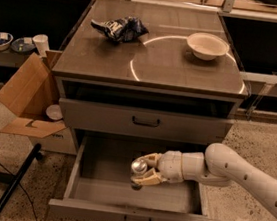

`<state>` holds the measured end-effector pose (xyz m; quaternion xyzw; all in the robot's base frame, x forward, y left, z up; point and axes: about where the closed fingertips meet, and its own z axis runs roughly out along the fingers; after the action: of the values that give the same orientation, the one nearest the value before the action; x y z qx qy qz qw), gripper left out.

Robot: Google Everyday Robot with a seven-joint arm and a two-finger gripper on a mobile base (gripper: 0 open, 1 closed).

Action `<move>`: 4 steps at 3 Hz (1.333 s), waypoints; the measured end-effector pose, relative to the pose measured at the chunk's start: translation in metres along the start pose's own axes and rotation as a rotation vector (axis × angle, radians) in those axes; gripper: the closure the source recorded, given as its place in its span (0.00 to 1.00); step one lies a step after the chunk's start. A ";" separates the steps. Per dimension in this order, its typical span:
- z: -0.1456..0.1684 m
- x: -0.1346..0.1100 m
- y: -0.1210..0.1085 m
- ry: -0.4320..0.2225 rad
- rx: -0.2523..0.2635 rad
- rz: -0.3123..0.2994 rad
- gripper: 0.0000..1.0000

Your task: Pick redbull can from middle drawer and place on counter

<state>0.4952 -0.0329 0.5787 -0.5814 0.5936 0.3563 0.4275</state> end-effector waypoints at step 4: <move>-0.067 -0.259 0.082 0.075 -0.003 -0.137 1.00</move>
Offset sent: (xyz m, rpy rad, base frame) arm -0.1013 0.0076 0.1691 -0.0352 -0.0134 0.0162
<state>0.3966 0.0113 0.8364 -0.6341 0.5674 0.3051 0.4276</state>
